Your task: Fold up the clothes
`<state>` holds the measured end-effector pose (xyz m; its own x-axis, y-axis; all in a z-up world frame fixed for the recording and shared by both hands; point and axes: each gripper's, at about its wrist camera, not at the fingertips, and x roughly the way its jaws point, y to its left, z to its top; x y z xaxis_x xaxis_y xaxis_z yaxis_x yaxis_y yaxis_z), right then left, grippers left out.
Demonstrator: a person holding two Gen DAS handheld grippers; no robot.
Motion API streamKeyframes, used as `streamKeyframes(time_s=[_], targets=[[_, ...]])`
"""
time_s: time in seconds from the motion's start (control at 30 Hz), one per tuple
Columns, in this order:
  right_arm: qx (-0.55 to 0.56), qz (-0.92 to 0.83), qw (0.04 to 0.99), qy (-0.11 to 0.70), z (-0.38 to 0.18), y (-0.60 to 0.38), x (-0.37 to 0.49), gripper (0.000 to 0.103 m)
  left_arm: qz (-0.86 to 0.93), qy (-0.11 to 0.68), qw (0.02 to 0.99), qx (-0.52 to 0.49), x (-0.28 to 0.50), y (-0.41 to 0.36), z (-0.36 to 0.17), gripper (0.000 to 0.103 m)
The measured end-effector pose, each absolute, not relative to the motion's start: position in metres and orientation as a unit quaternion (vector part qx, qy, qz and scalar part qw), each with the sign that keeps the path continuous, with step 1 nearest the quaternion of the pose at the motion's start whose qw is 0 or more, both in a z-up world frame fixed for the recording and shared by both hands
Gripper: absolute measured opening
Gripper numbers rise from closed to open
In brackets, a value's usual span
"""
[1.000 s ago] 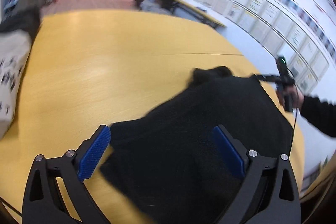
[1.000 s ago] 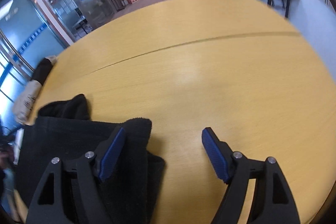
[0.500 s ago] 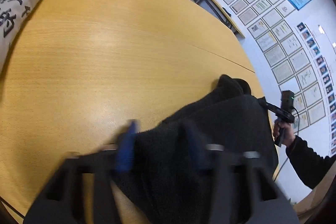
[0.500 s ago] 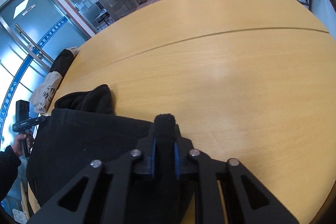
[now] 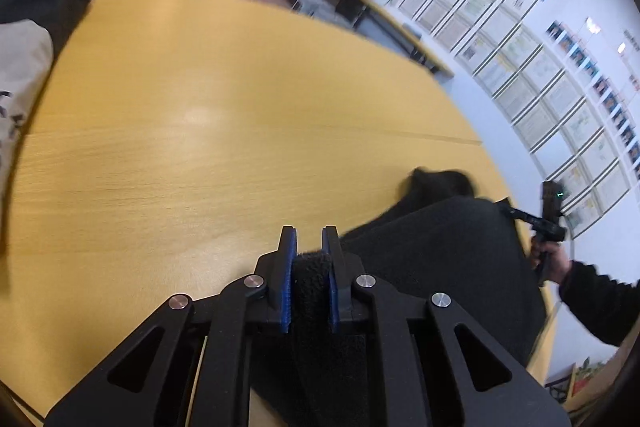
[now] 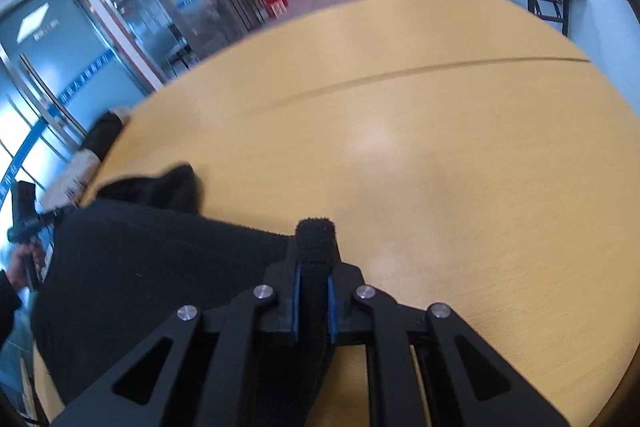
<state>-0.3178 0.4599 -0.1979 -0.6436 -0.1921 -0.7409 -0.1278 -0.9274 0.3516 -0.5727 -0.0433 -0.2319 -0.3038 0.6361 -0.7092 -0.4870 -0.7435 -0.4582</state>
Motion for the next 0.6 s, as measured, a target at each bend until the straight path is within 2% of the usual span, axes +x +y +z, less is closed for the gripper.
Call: streamKeyframes(time_s=[0.07, 0.13, 0.17, 0.2, 0.23, 0.27, 0.3, 0.37, 0.4, 0.47, 0.5, 0.57, 0.6], targets=[[0.416, -0.890, 0.009, -0.188, -0.202, 0.458, -0.316, 0.011, 0.807, -0.077, 0.351, -0.468, -0.579, -0.036, -0.235, 0.013], [0.414, -0.890, -0.009, -0.189, -0.205, 0.462, -0.309, 0.013, 0.821, -0.071, 0.340, -0.452, -0.581, -0.036, -0.229, 0.019], [0.421, -0.888, -0.021, -0.183, -0.207, 0.463, -0.307, 0.018, 0.834, -0.068, 0.324, -0.442, -0.581, -0.039, -0.224, 0.029], [0.428, -0.886, -0.035, -0.175, -0.208, 0.463, -0.305, 0.034, 0.847, -0.077, 0.301, -0.431, -0.582, -0.045, -0.217, 0.048], [0.437, -0.884, -0.051, -0.159, -0.205, 0.462, -0.304, 0.045, 0.856, -0.084, 0.285, -0.423, -0.582, -0.053, -0.208, 0.057], [0.439, -0.885, -0.057, -0.145, -0.200, 0.456, -0.302, 0.051, 0.864, -0.086, 0.272, -0.415, -0.578, -0.057, -0.199, 0.065], [0.426, -0.894, -0.041, -0.133, -0.189, 0.443, -0.297, 0.056, 0.868, -0.085, 0.281, -0.401, -0.570, -0.058, -0.186, 0.065], [0.399, -0.910, -0.010, -0.110, -0.166, 0.415, -0.286, 0.056, 0.875, -0.053, 0.314, -0.364, -0.541, -0.052, -0.155, 0.068], [0.386, -0.917, 0.006, -0.098, -0.154, 0.401, -0.280, 0.058, 0.871, -0.034, 0.342, -0.352, -0.524, -0.046, -0.144, 0.074], [0.357, -0.930, 0.038, -0.074, -0.132, 0.373, -0.270, 0.070, 0.843, 0.007, 0.413, -0.345, -0.486, -0.027, -0.134, 0.080], [0.343, -0.936, 0.054, -0.061, -0.120, 0.359, -0.264, 0.077, 0.824, 0.038, 0.441, -0.353, -0.468, -0.015, -0.139, 0.080], [0.321, -0.942, 0.090, -0.039, -0.103, 0.329, -0.254, 0.077, 0.786, 0.105, 0.476, -0.380, -0.435, 0.010, -0.160, 0.080], [0.331, -0.935, 0.122, -0.029, -0.112, 0.305, -0.252, 0.077, 0.769, 0.139, 0.480, -0.399, -0.423, 0.022, -0.176, 0.080]])
